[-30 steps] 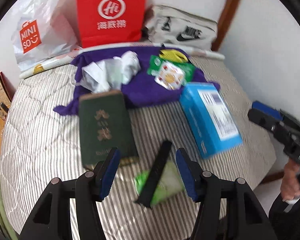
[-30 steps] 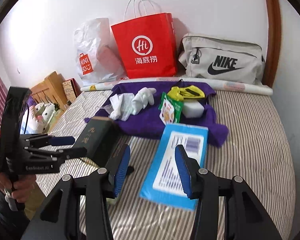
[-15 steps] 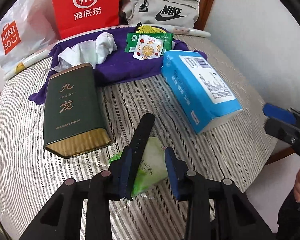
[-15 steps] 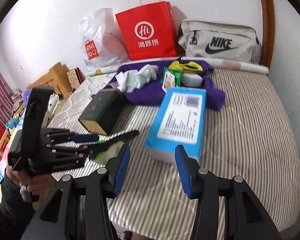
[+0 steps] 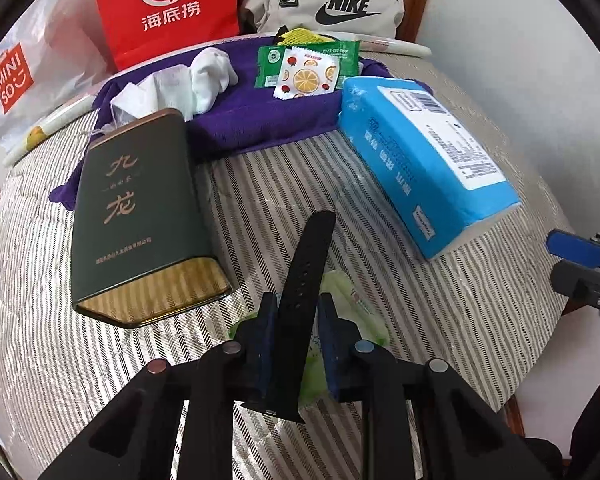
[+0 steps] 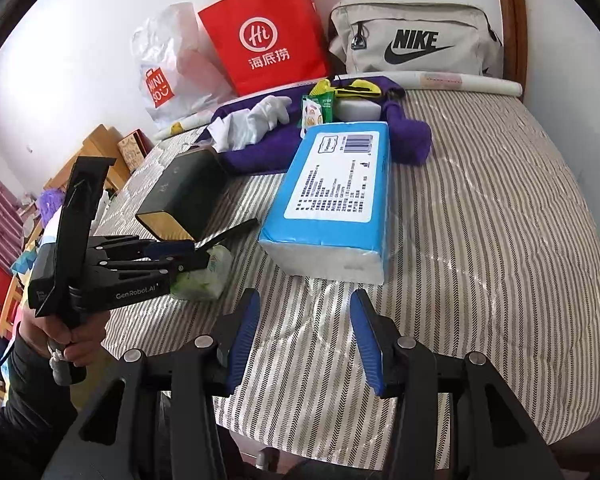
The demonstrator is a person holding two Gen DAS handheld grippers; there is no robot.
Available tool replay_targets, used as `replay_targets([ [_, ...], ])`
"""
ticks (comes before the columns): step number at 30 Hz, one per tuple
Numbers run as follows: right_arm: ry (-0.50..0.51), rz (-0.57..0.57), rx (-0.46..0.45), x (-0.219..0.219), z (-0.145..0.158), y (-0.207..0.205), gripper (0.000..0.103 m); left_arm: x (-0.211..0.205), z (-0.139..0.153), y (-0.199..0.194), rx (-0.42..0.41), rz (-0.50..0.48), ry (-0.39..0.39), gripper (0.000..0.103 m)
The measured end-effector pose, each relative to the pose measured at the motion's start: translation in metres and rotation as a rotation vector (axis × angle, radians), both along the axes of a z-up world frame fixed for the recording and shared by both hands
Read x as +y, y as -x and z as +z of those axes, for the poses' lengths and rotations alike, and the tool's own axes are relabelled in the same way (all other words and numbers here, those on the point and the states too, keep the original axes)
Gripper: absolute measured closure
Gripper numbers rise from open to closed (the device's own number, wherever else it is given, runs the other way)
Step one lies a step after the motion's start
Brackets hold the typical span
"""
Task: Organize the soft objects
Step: 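Close the left tool on the black strap and lift it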
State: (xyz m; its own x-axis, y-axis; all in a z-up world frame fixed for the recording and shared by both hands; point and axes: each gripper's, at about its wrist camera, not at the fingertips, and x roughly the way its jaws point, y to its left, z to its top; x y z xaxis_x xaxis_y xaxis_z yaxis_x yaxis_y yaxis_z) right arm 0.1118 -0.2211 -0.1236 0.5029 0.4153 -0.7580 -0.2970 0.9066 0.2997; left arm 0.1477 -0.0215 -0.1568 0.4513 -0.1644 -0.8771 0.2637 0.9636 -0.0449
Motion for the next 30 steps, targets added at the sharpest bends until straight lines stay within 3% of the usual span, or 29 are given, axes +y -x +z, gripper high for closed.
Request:
replay_targets([
  [9,0.022,0.022,0.016,0.008,-0.005,0.0,0.056,0.005,0.002,-0.01,0.026,-0.009,0.031,0.082],
  [13,0.02,0.026,0.028,0.007,-0.008,0.001,0.056,0.007,0.003,-0.017,0.041,-0.004,0.066,0.07],
  [19,0.031,0.045,0.051,0.014,-0.014,-0.001,0.056,0.005,-0.008,-0.026,0.068,0.014,0.085,0.069],
  [21,0.038,0.052,0.058,0.016,-0.016,-0.001,0.056,0.006,-0.009,-0.026,0.067,0.01,0.111,0.081],
  [25,0.043,0.055,0.07,0.016,-0.019,-0.003,0.056,0.003,0.002,-0.018,0.036,-0.017,0.108,0.084],
  [30,0.044,0.053,0.079,0.016,-0.022,-0.005,0.056,0.016,0.018,-0.012,0.023,-0.015,0.205,0.087],
])
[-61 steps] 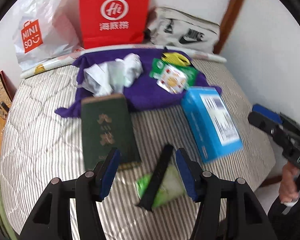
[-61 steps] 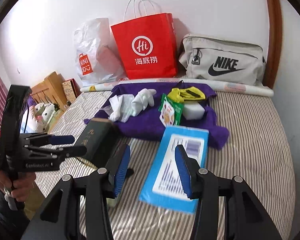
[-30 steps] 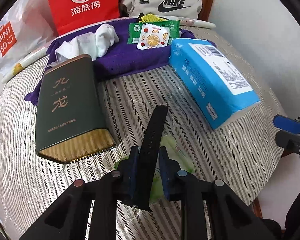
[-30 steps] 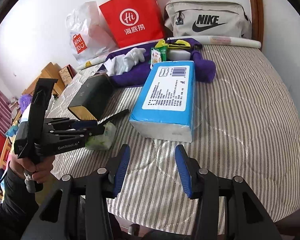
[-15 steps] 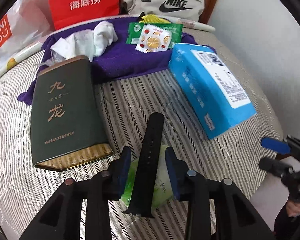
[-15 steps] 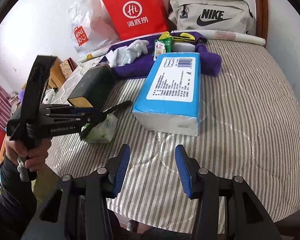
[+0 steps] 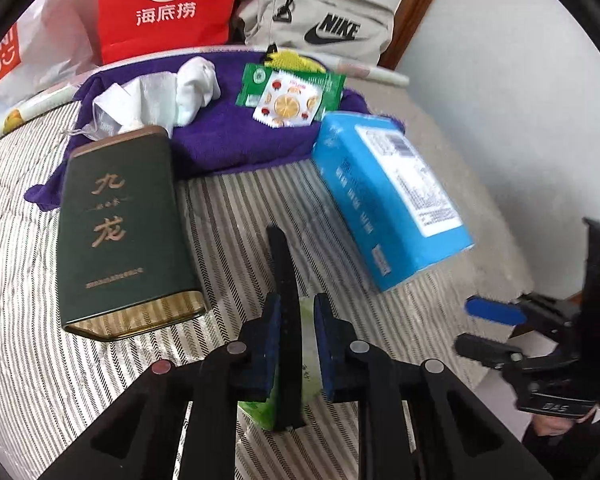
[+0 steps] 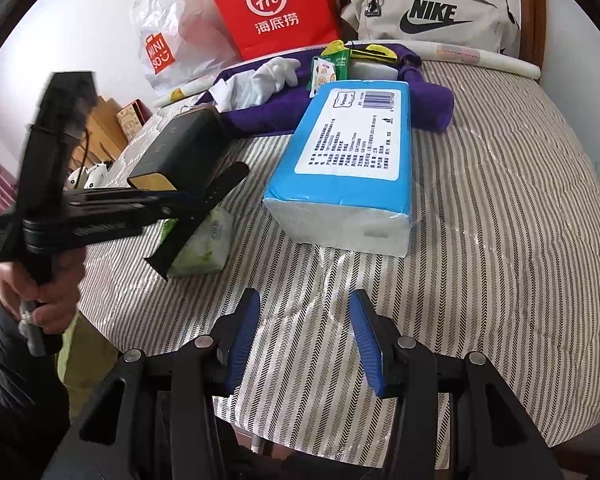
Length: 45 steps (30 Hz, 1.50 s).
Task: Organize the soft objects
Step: 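Close the left tool on the black strap and lift it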
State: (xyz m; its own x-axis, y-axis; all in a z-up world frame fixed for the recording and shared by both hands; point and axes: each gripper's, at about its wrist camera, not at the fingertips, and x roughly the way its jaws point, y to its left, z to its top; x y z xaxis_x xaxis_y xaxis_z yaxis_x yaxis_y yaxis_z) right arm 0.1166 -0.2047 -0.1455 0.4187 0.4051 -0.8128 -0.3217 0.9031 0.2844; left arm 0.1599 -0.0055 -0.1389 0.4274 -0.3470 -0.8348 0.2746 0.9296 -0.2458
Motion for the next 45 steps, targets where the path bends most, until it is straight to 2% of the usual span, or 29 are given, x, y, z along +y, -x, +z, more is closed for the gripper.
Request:
replay_targets([
  [7,0.014,0.031,0.0,0.01,-0.001,0.0,0.056,0.002,-0.014,-0.007,0.042,0.029,-0.038,0.087],
  [11,0.023,0.04,0.0,0.013,-0.002,0.002,0.056,0.0,-0.017,-0.018,0.065,0.047,-0.01,0.086],
  [12,0.023,0.04,0.003,0.014,-0.002,0.002,0.056,-0.001,-0.017,-0.02,0.067,0.05,-0.014,0.084],
  [14,0.022,0.044,0.005,0.015,-0.003,0.001,0.056,-0.008,-0.021,-0.025,0.075,0.059,-0.047,0.071],
  [16,0.021,0.046,0.008,0.016,-0.003,0.001,0.056,-0.015,-0.027,-0.029,0.082,0.06,-0.093,0.068],
  [21,0.018,0.049,0.016,0.015,-0.005,0.002,0.056,-0.023,-0.035,-0.035,0.113,0.052,-0.122,0.067],
  [22,0.017,0.049,0.019,0.015,-0.006,0.001,0.056,-0.027,-0.034,-0.034,0.102,0.042,-0.148,0.068],
  [23,0.015,0.049,0.023,0.015,-0.007,0.001,0.056,-0.031,-0.034,-0.034,0.095,0.03,-0.17,0.076],
  [26,0.01,0.051,0.024,0.015,-0.007,0.001,0.056,-0.035,-0.033,-0.034,0.097,0.027,-0.184,0.079],
  [30,0.009,0.061,0.019,0.017,-0.005,0.003,0.056,-0.027,-0.024,-0.032,0.094,0.041,-0.121,0.083],
  [32,0.01,0.065,0.017,0.018,-0.004,0.005,0.056,-0.019,-0.019,-0.031,0.108,0.041,-0.022,0.086],
  [34,0.009,0.069,0.017,0.02,-0.004,0.006,0.056,-0.015,-0.018,-0.031,0.124,0.054,0.025,0.088],
  [36,0.01,0.072,0.016,0.021,-0.004,0.007,0.056,-0.014,-0.016,-0.031,0.107,0.07,-0.015,0.092],
  [41,0.012,0.091,0.015,0.026,-0.003,0.012,0.056,-0.013,-0.012,-0.024,0.106,0.047,0.007,0.092],
  [45,0.022,0.101,0.017,0.032,-0.003,0.012,0.056,-0.014,-0.016,-0.026,0.101,0.053,-0.042,0.092],
])
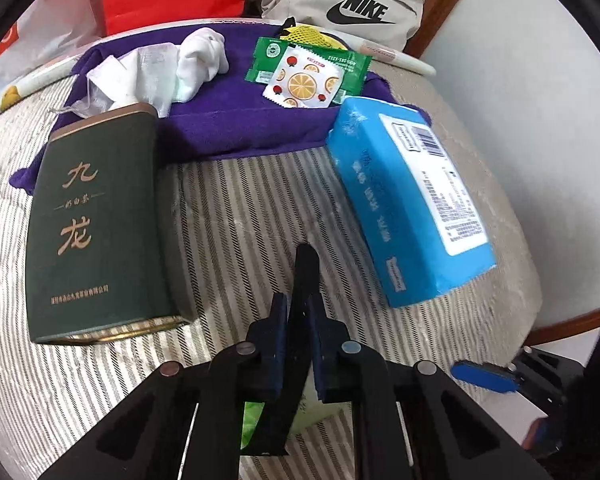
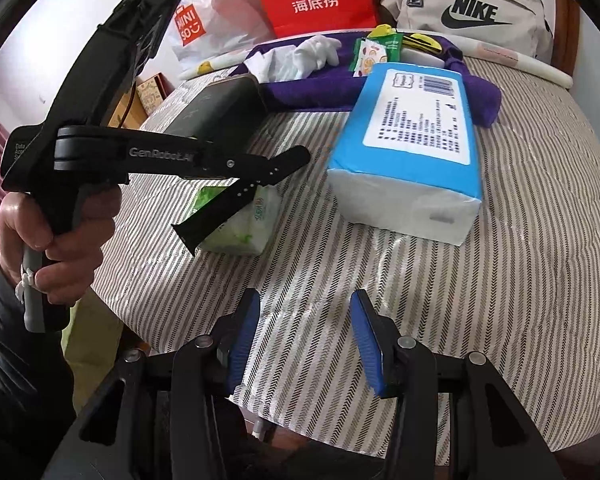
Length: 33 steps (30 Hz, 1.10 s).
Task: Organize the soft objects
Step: 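Close the left tool on the black strap and lift it, then hold the black strap with the left tool while the right tool grasps the green wipes pack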
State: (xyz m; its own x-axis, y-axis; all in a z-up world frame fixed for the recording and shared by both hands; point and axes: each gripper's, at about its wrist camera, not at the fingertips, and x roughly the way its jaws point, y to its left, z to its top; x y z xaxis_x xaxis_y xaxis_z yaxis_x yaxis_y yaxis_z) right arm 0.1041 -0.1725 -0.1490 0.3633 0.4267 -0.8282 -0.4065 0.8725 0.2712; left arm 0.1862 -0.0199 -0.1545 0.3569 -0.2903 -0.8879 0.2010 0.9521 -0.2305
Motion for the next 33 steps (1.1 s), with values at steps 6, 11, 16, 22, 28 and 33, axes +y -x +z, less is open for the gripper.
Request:
replay_targets([
  [6,0.001,0.013,-0.002,0.001,0.001,0.003,0.056,-0.026,-0.005,-0.012,-0.005,-0.064,-0.157,0.071],
  [11,-0.005,0.007,0.0,-0.004,-0.001,0.002,0.056,-0.054,-0.009,-0.006,-0.019,-0.176,-0.282,0.066],
  [16,-0.017,-0.006,0.005,-0.01,-0.003,-0.001,0.056,-0.059,-0.017,-0.005,-0.026,-0.174,-0.318,0.082],
  [22,-0.024,-0.001,0.007,-0.01,-0.004,0.0,0.056,-0.033,0.006,-0.006,-0.056,-0.101,-0.168,0.082],
  [28,-0.027,0.021,-0.012,0.003,-0.002,-0.002,0.056,-0.009,0.021,0.0,-0.065,-0.062,-0.052,0.082],
  [33,-0.1,0.04,-0.035,0.017,0.002,-0.011,0.055,0.005,0.02,0.009,-0.063,-0.042,0.013,0.083],
])
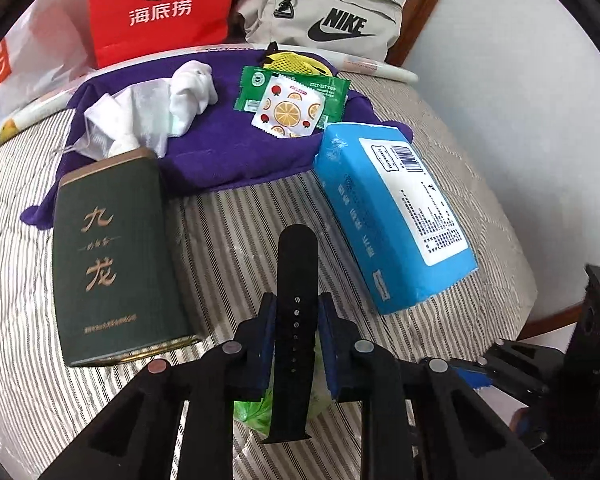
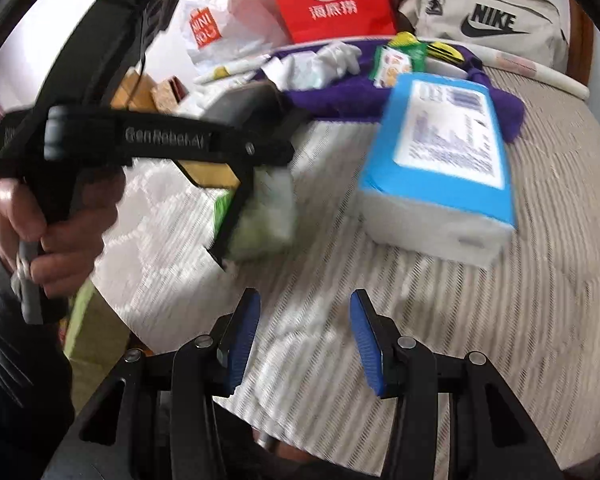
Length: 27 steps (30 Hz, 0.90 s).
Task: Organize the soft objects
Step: 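Hold the black strap with the left tool while the right tool grasps the green wipes pack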
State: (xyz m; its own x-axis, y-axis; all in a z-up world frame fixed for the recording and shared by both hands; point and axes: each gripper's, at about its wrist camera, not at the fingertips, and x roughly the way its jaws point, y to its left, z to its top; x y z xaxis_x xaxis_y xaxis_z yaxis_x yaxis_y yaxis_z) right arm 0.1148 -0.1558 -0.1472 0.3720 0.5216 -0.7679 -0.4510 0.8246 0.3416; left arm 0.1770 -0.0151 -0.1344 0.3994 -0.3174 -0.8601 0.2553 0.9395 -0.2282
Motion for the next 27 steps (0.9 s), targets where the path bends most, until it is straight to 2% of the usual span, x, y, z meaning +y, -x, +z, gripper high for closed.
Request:
replay_targets([
  [2,-0.031,0.007,-0.002,0.007,-0.001,-0.006,0.049,0.004,-0.001,-0.001,0.0,0.015,0.009,0.083],
  [5,-0.013,0.006,-0.009,0.02,-0.003,-0.015,0.049,0.018,0.005,0.006,-0.017,0.033,0.039,0.083],
  [9,-0.03,0.015,-0.031,0.034,-0.003,-0.024,0.045,0.038,0.01,0.011,-0.011,0.05,0.127,0.084],
  [13,-0.055,0.027,-0.038,0.045,-0.009,-0.034,0.044,0.053,0.006,0.017,-0.01,0.072,0.133,0.086],
  [17,0.002,0.022,-0.022,0.061,-0.02,-0.046,0.044,0.075,0.001,0.026,-0.007,0.105,0.151,0.087],
  [19,0.025,0.032,-0.024,0.068,-0.023,-0.048,0.038,0.084,0.0,0.03,-0.006,0.122,0.16,0.087],
  [20,0.035,0.037,-0.022,0.071,-0.025,-0.049,0.031,0.088,-0.002,0.031,-0.007,0.137,0.153,0.087],
  [22,0.053,0.055,-0.02,0.079,-0.029,-0.049,0.029,0.097,-0.005,0.031,-0.008,0.164,0.141,0.087],
  [24,0.082,0.072,-0.046,0.086,-0.03,-0.047,0.024,0.105,-0.008,0.031,-0.005,0.182,0.16,0.087],
  [27,0.127,0.087,-0.085,0.098,-0.032,-0.044,0.021,0.114,-0.011,0.03,-0.003,0.201,0.182,0.088],
])
